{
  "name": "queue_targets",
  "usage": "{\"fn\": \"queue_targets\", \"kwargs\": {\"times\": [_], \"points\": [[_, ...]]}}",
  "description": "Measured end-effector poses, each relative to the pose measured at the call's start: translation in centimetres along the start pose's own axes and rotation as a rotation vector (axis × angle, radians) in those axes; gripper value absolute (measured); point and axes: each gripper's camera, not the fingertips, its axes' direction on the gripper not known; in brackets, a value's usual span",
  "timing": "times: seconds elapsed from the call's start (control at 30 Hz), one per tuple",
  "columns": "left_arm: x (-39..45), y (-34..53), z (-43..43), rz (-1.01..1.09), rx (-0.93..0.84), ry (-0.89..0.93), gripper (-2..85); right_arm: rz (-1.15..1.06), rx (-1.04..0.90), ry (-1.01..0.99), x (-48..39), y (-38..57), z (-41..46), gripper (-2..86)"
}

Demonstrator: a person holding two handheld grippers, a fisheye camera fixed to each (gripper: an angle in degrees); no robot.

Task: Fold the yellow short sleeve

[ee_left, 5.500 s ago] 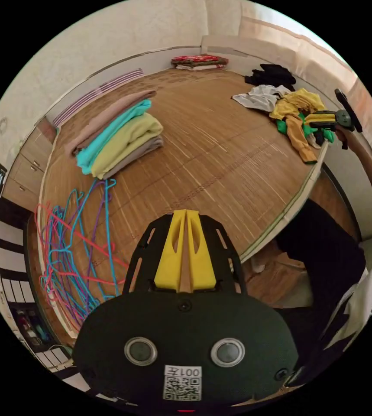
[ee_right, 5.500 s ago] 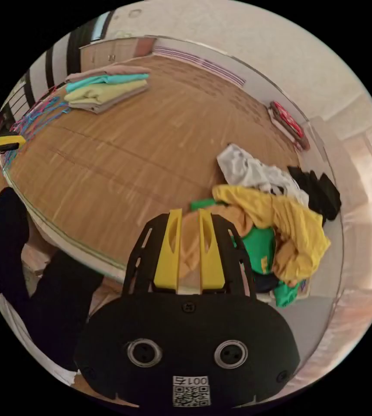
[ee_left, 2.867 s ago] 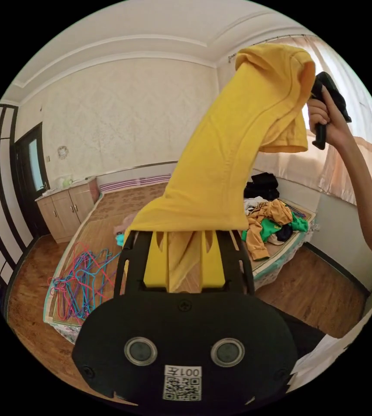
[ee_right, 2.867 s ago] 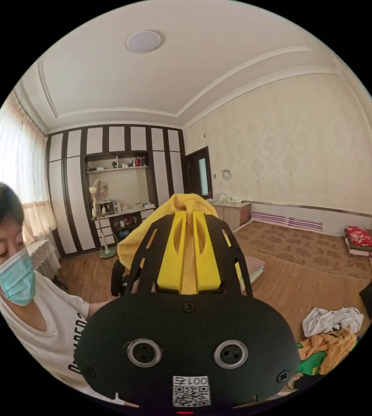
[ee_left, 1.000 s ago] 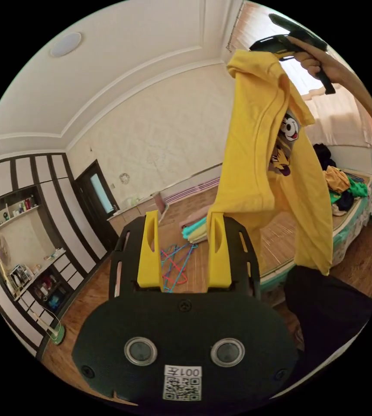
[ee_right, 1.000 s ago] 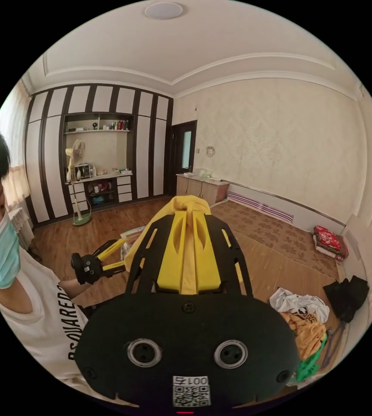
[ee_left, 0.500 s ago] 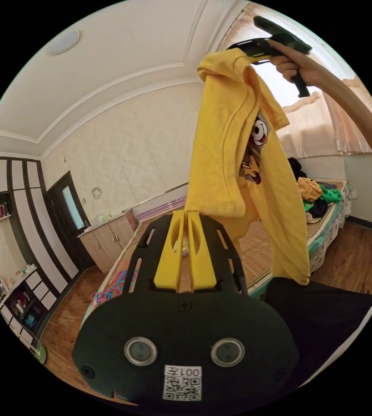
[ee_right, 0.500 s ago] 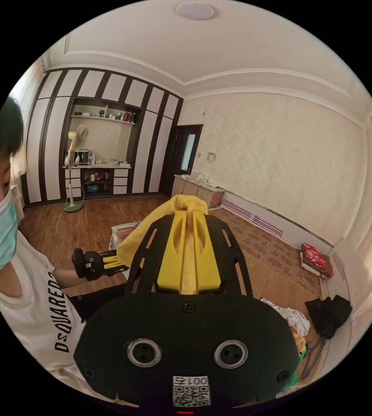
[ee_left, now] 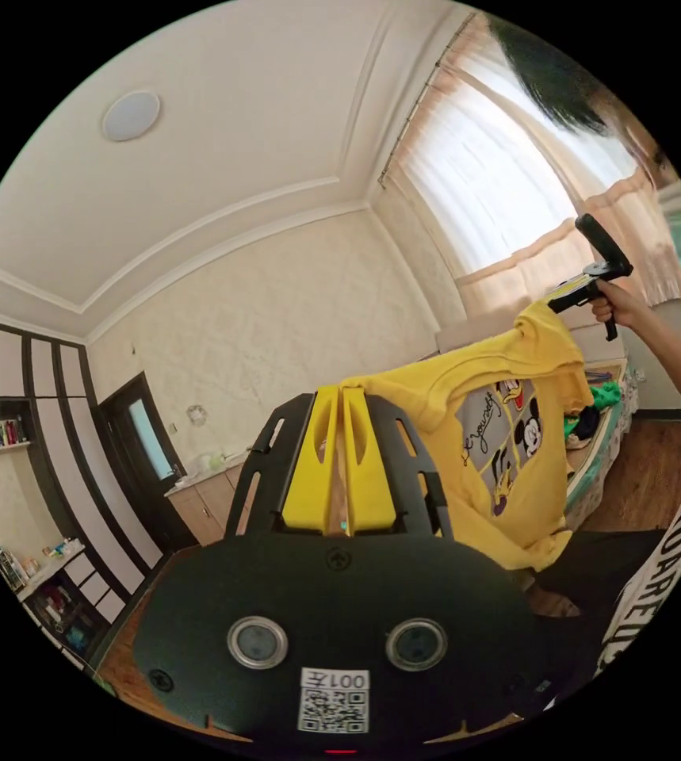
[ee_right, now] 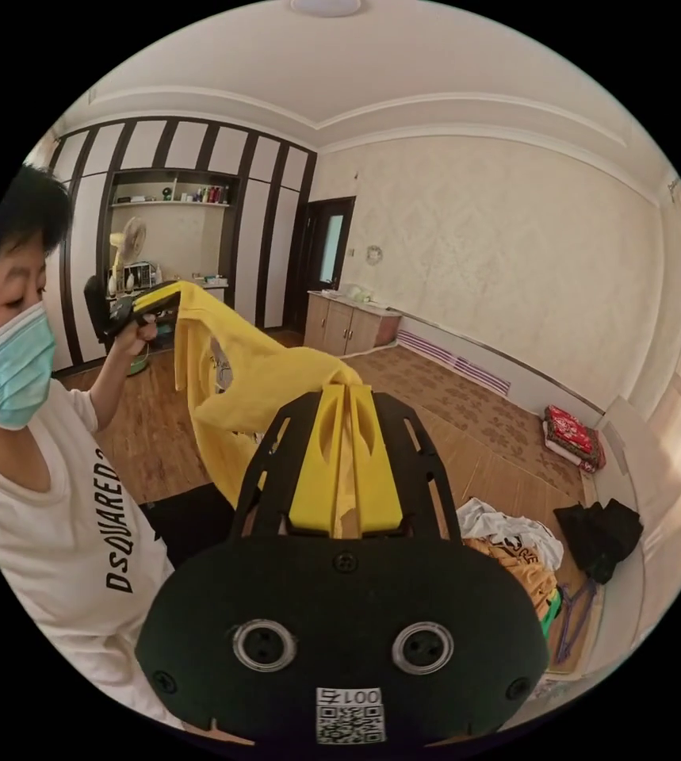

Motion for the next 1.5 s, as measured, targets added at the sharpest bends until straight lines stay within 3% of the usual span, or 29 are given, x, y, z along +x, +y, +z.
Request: {"fn": "queue_targets", "kwargs": {"times": [0.37,0.6,0.9,1.17,1.37,1.5], "points": [[-2.5,-11.0,0.5,0.181,0.081,-0.333,-1.0,-0.066,0.247,0.297,-3.5,-3.5,-5.2,0.5],[-6.1,-16.0,7.0,0.192,-0.004,-0.282,-1.0,-0.114,0.290,0.399,-3.3,-6.9,-4.8,0.5],[-6.4,-11.9,33.8,0.164,-0.327,-0.070,-1.0,0.052,-0.065,0.316,9.2,-6.9,14.9,0.5],[-0.6,4.1,59.2,0.184,-0.777,0.237,-1.0,0.180,-0.486,0.240,19.3,2.1,40.2,0.6],[4.0,12.1,70.3,0.337,-0.966,0.274,-1.0,0.236,-0.708,0.171,22.6,8.0,53.9,0.6],[5.0,13.7,76.1,0.446,-0.981,0.229,-1.0,0.269,-0.730,0.179,25.0,8.8,59.8,0.7]]}}
